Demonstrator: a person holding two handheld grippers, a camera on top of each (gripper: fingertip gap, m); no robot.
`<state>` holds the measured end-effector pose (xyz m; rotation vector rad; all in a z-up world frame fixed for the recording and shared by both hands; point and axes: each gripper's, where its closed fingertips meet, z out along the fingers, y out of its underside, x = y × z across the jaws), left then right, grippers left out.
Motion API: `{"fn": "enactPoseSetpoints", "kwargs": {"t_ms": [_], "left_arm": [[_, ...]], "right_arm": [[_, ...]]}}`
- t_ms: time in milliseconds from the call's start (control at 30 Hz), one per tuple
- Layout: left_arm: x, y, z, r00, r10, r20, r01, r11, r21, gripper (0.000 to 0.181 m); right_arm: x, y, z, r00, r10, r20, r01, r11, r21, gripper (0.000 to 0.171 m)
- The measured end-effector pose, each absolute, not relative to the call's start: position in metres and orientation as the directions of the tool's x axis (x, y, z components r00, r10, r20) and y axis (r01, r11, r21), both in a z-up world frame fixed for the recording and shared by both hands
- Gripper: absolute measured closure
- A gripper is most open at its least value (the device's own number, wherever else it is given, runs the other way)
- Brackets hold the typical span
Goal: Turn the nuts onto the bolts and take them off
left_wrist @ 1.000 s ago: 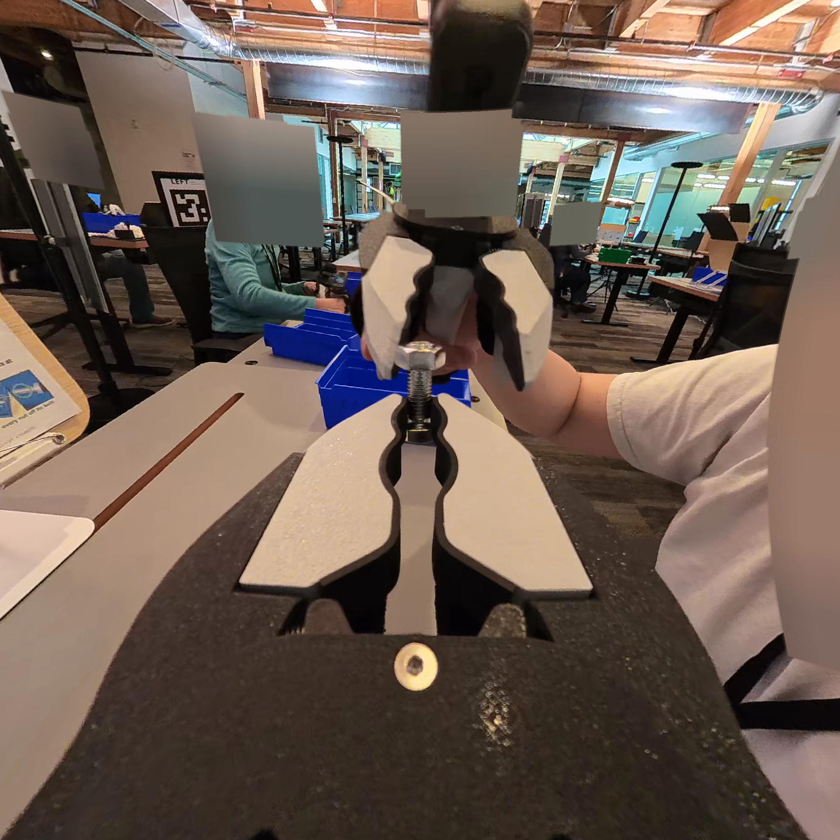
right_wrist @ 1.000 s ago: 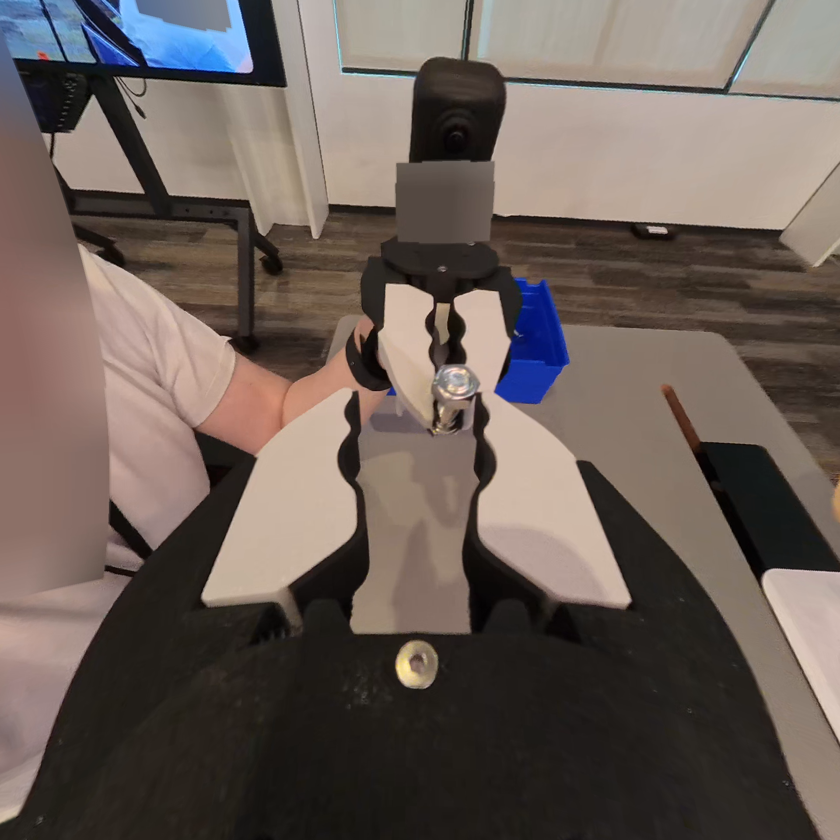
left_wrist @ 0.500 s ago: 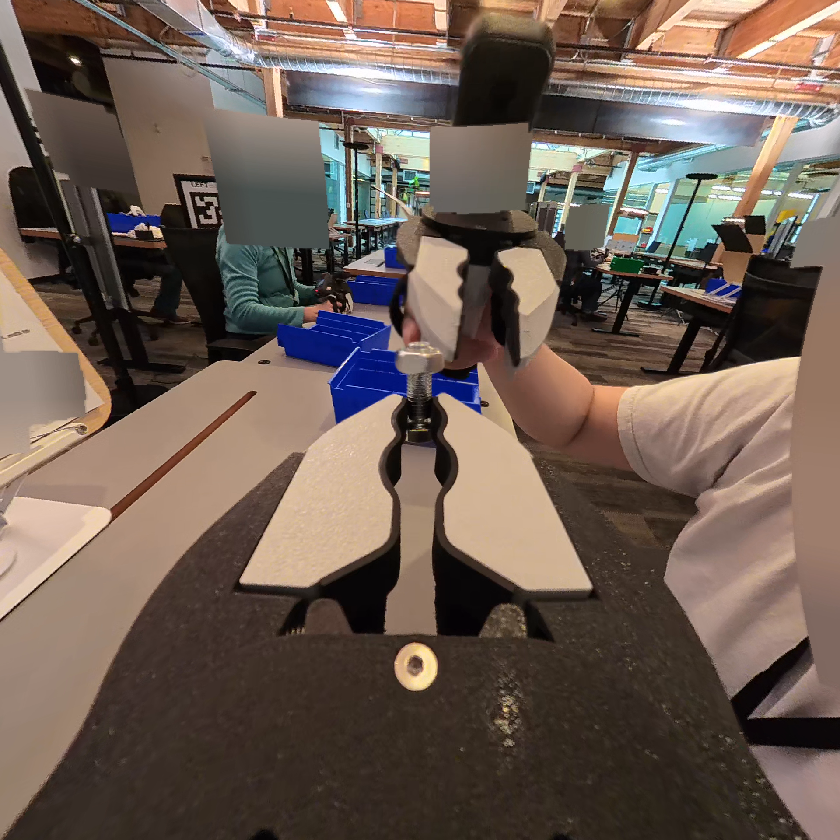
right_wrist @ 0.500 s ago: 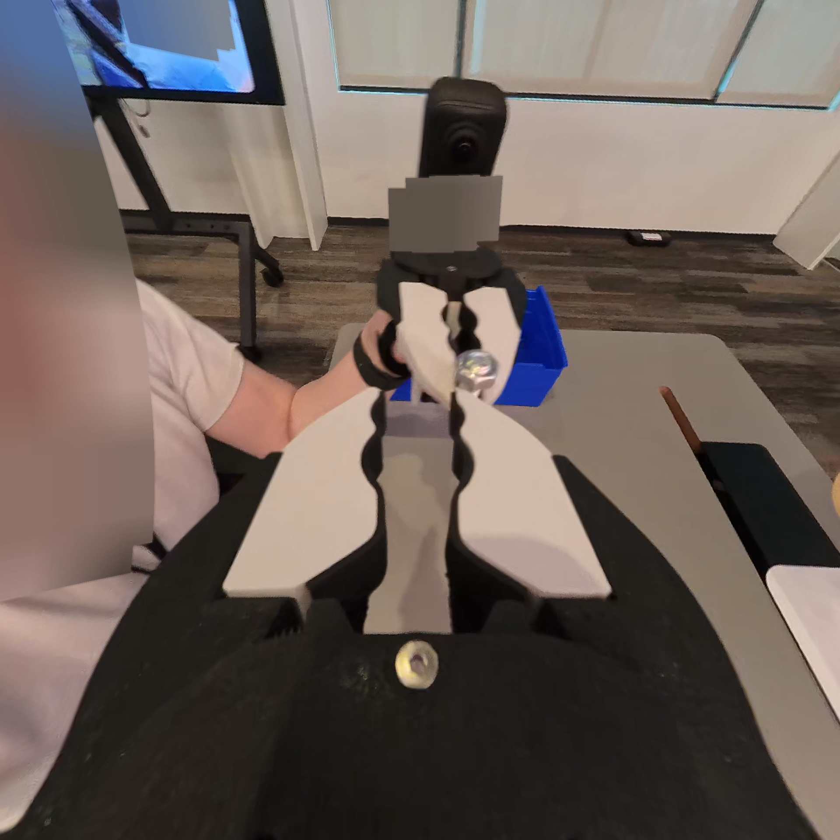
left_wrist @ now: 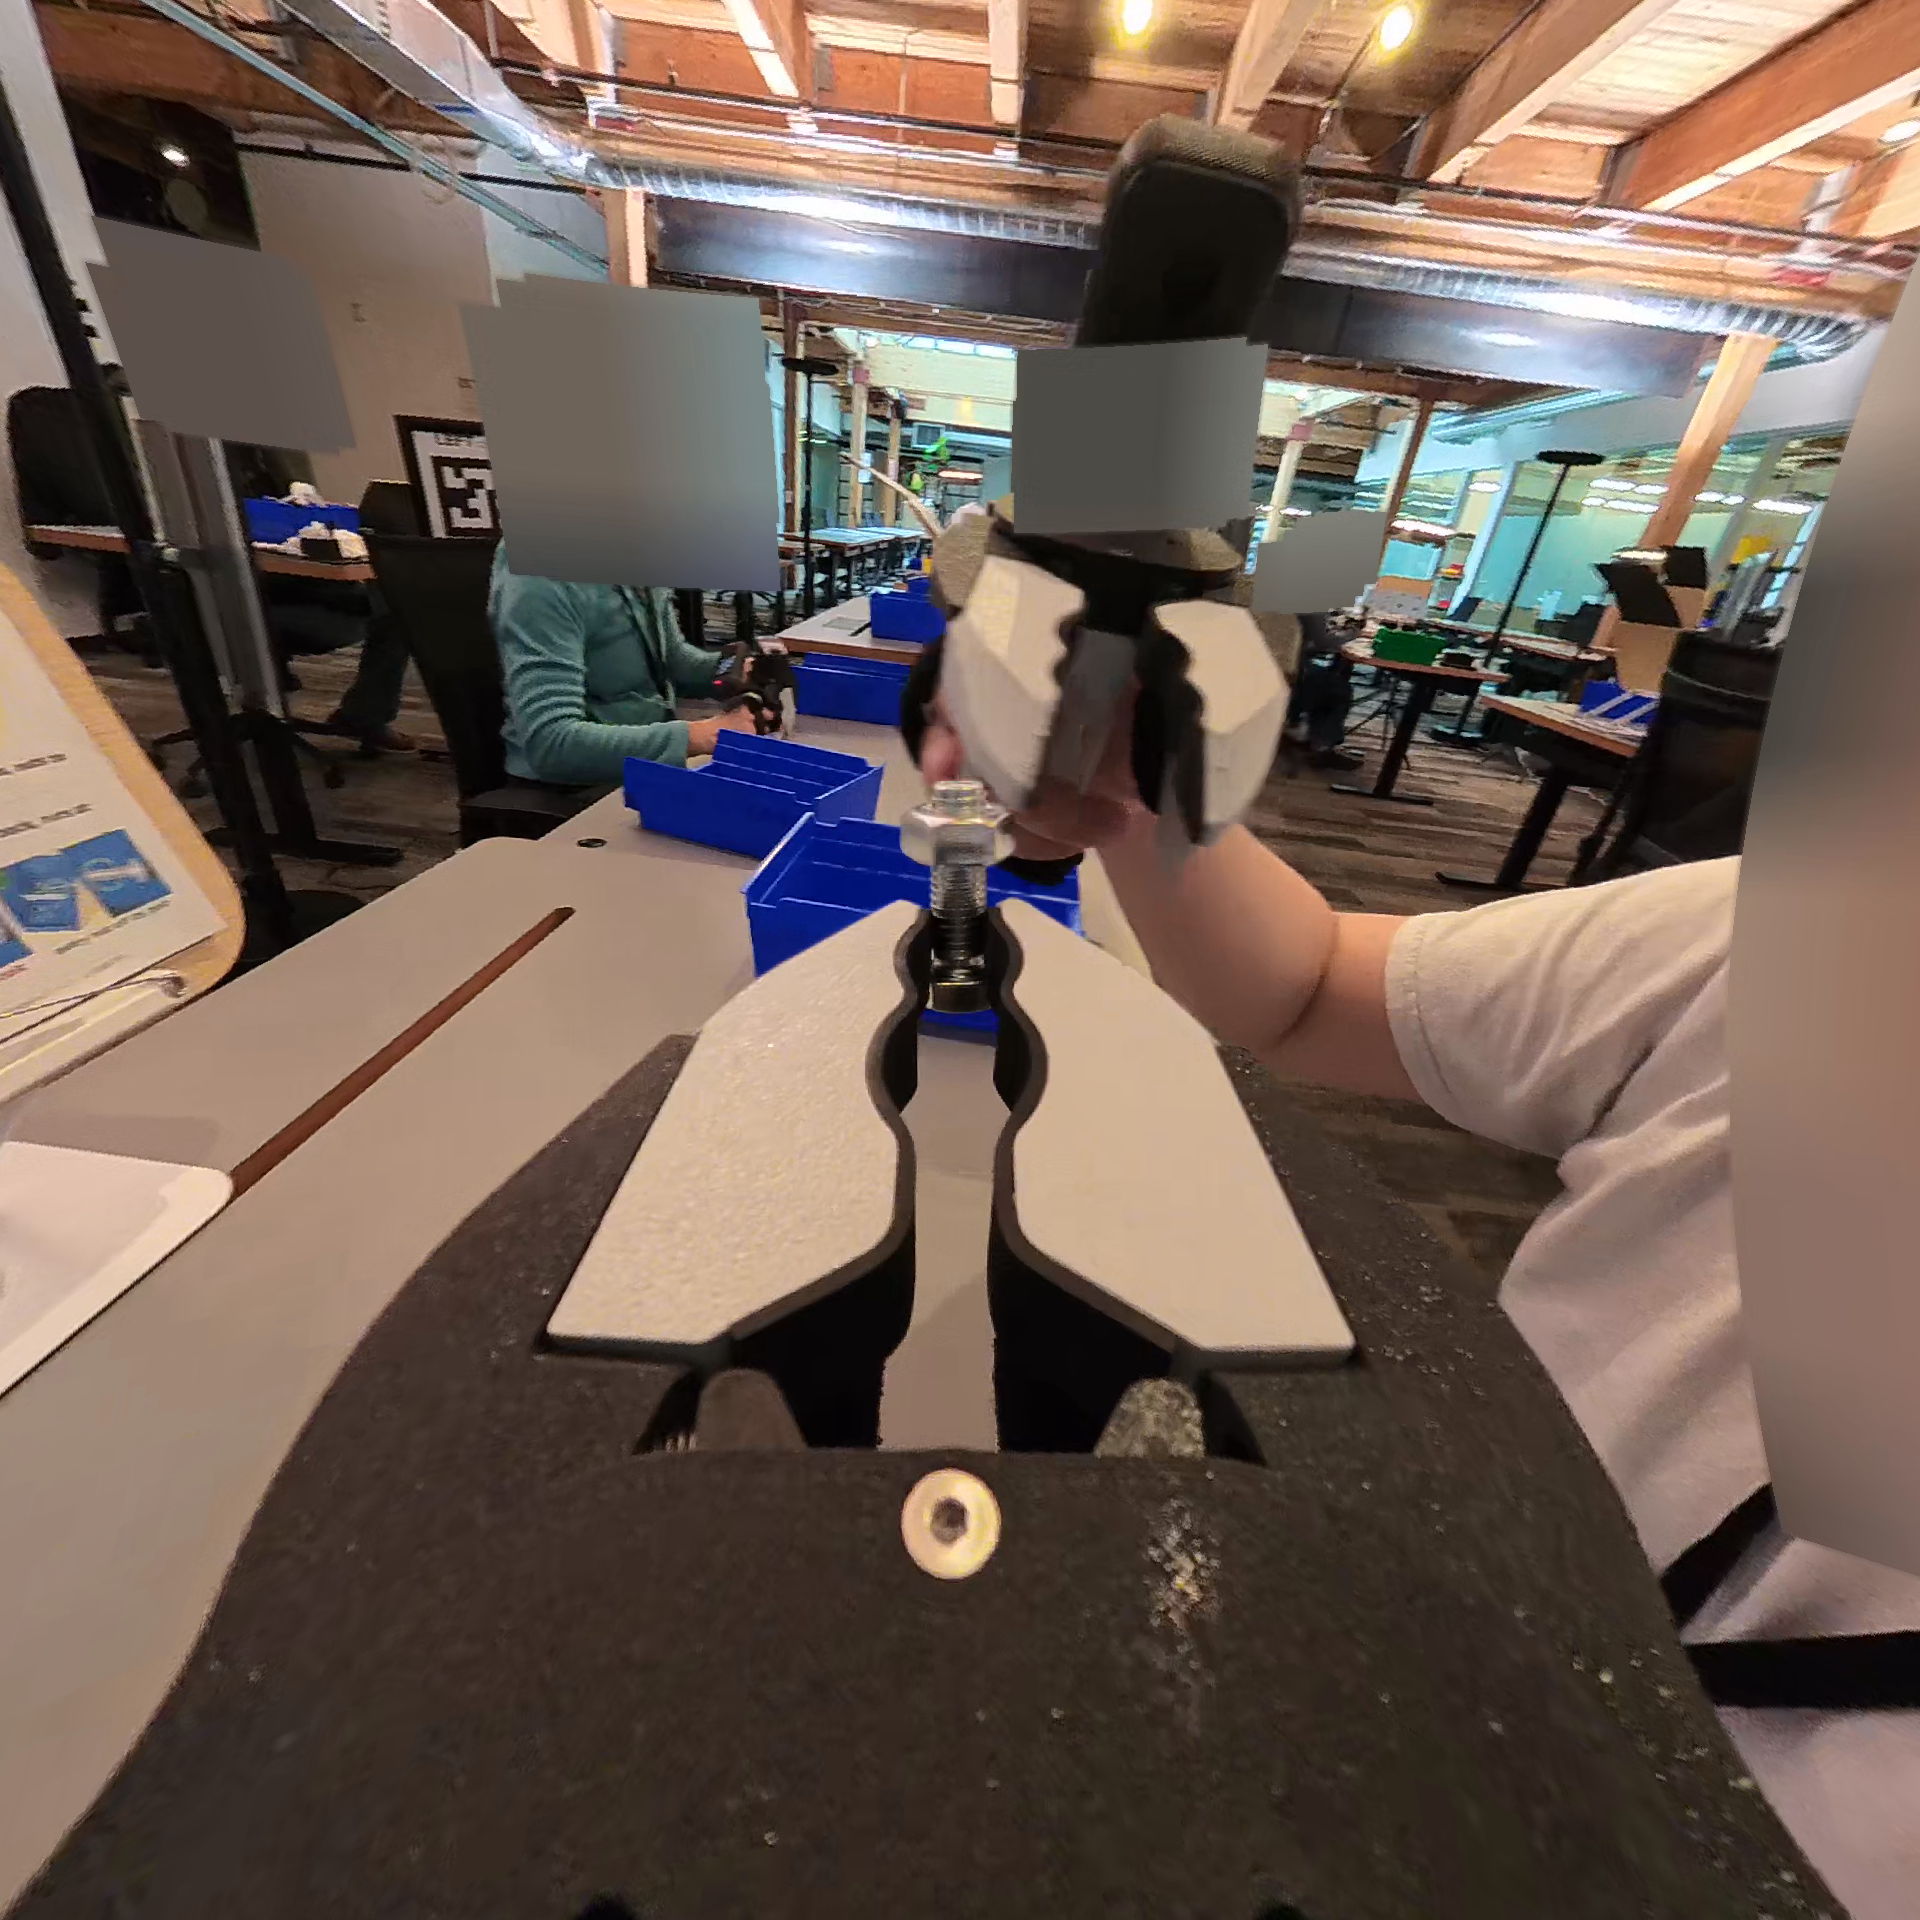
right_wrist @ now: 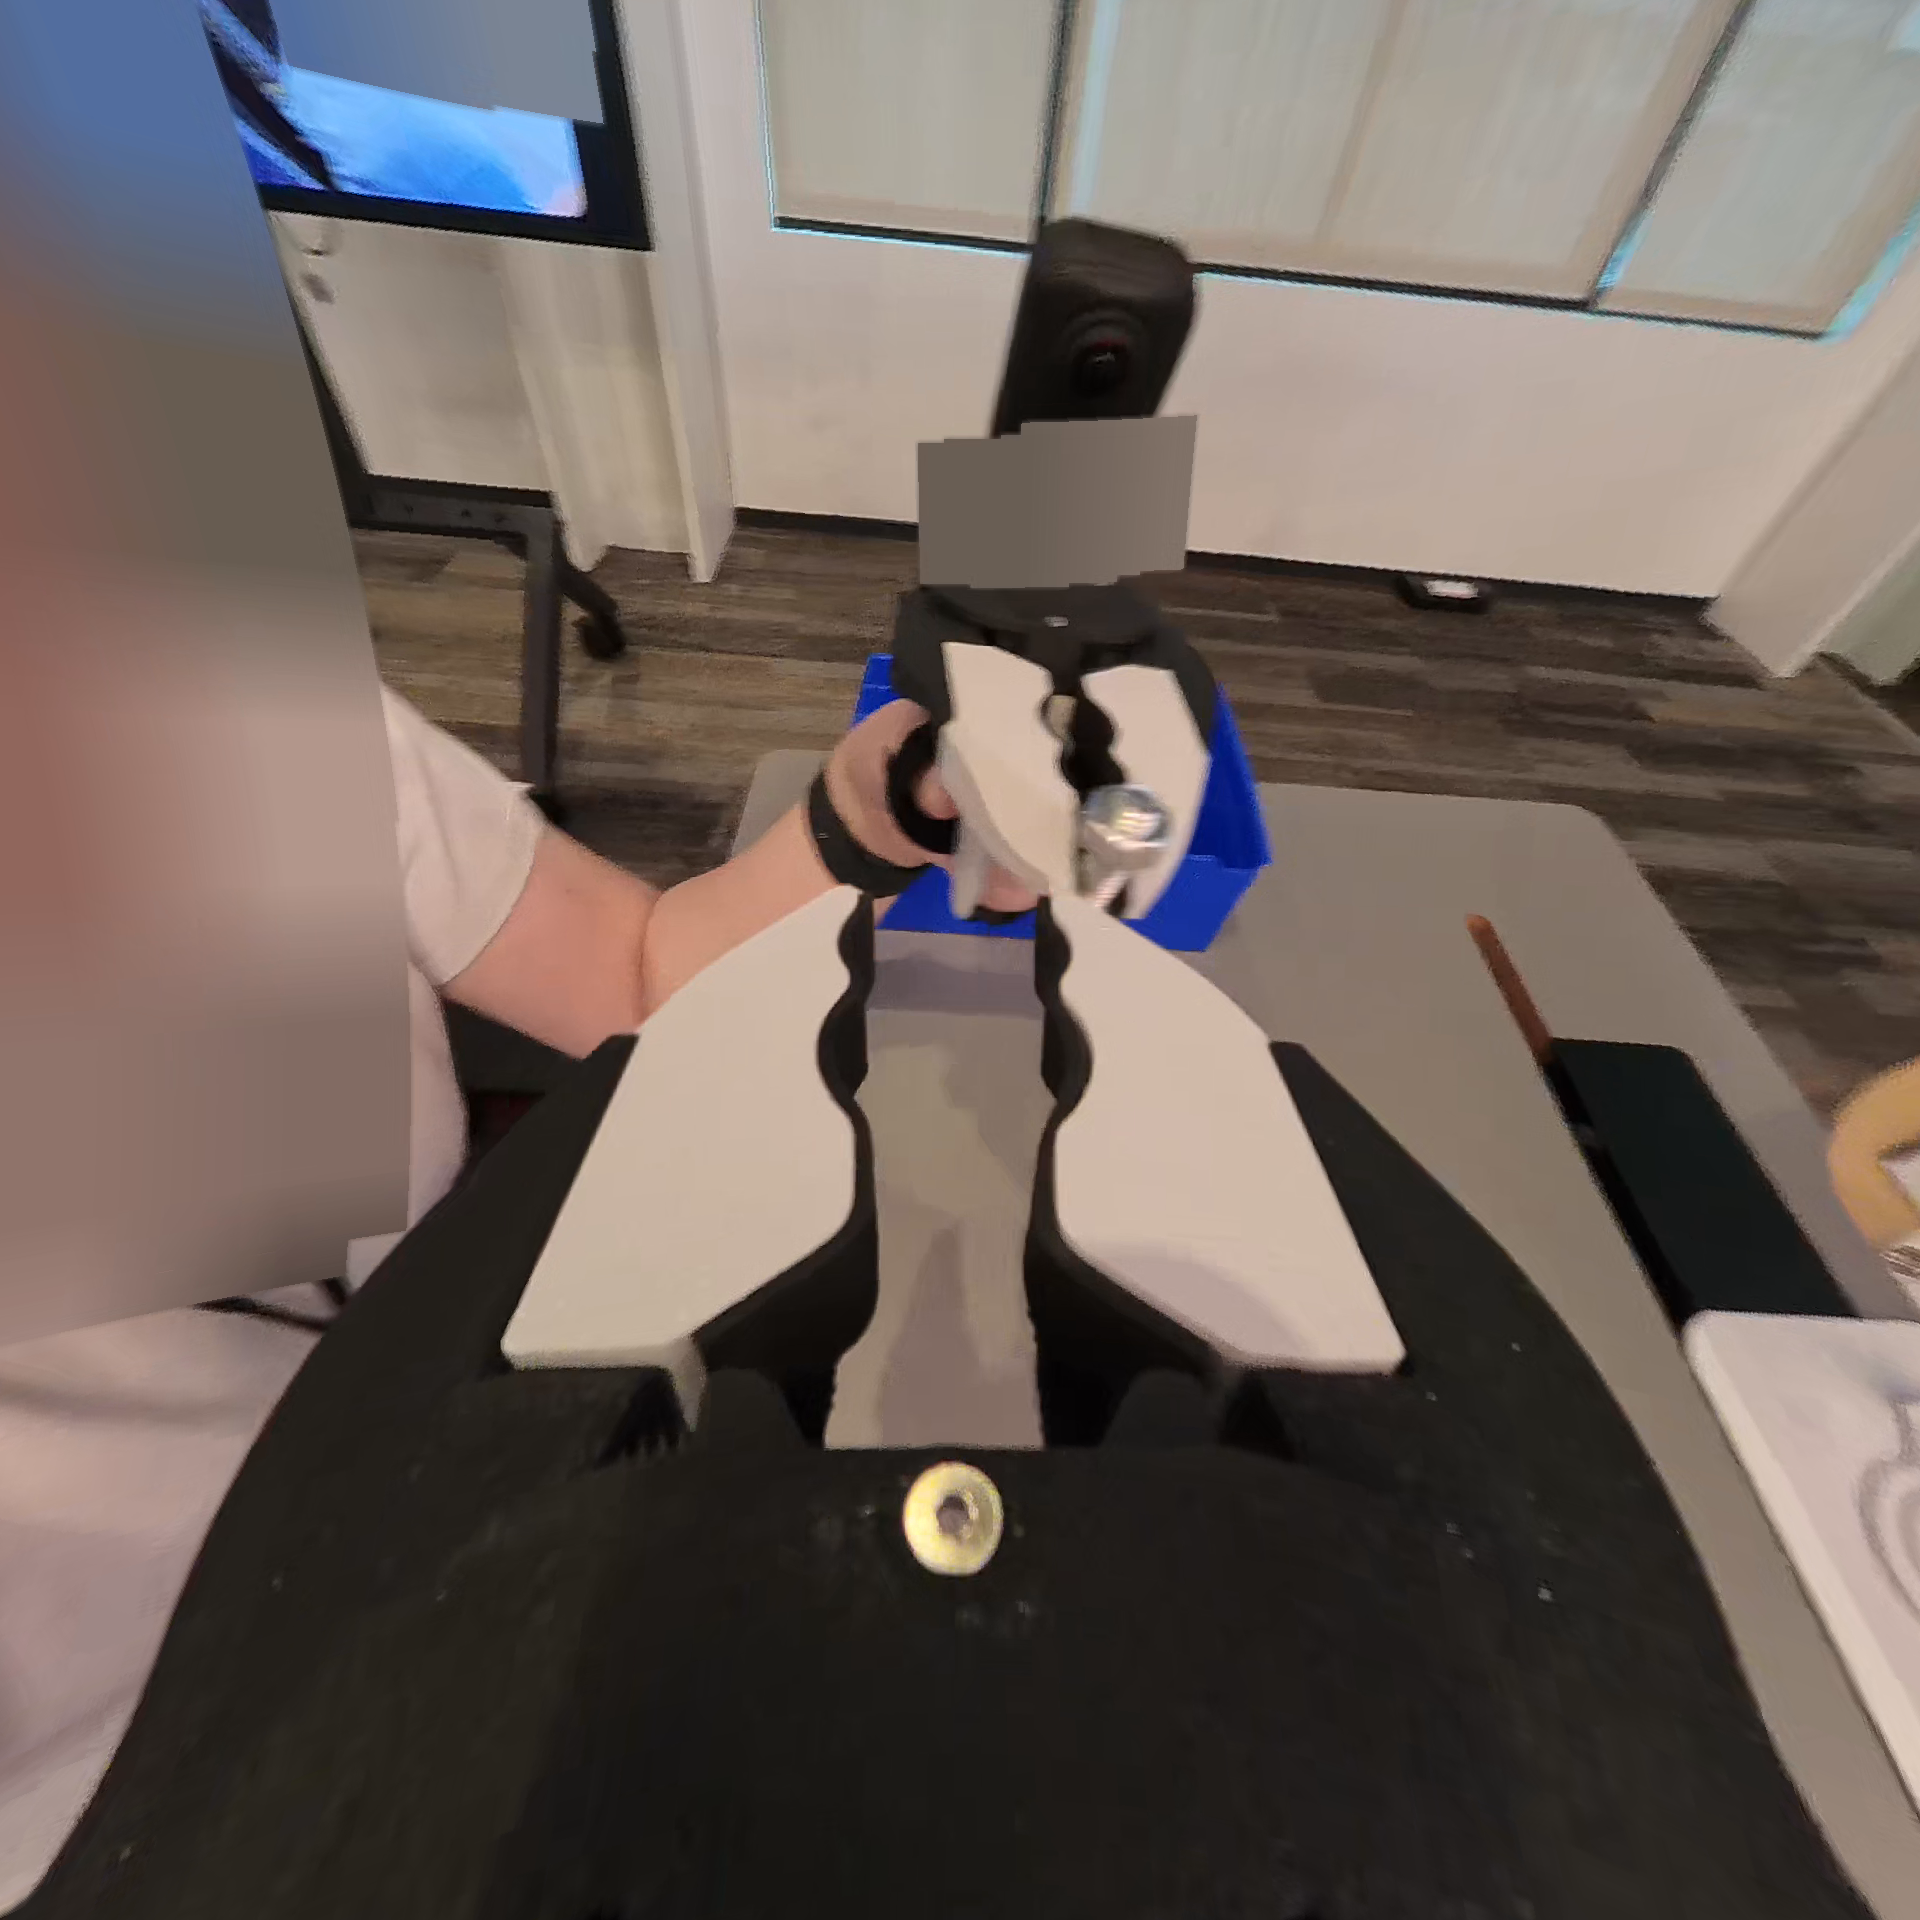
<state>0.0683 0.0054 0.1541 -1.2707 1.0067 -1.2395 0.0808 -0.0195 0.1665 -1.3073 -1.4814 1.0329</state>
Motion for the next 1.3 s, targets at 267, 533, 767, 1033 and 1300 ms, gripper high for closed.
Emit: {"fn": "enactPoseSetpoints", "kwargs": {"t_ms": [267,533,767,1033,1300], "left_arm": [[0.077,0.002,0.150,0.116,-0.989,0.094,0.068,-0.086,-0.994,0.172],[0.077,0.002,0.151,0.103,-0.989,0.102,0.075,-0.095,-0.993,0.172],[0.073,0.008,0.152,0.136,-0.985,0.108,0.086,-0.096,-0.992,0.172],[0.077,0.004,0.151,0.116,-0.988,0.106,0.083,-0.096,-0.992,0.172],[0.069,0.005,0.158,0.104,-0.987,0.126,0.127,-0.113,-0.986,0.172]], "right_arm": [[0.068,-0.011,0.164,-0.063,0.998,-0.021,0.253,-0.005,-0.967,0.125],[0.071,0.004,0.171,-0.016,1.000,-0.022,0.214,-0.018,-0.977,0.133],[0.080,-0.014,0.168,-0.102,0.993,-0.058,0.221,-0.034,-0.975,0.146],[0.065,-0.006,0.160,-0.082,0.994,-0.068,0.249,-0.046,-0.967,0.132],[0.081,-0.012,0.170,-0.041,0.999,-0.004,0.167,0.003,-0.986,0.141]]}}
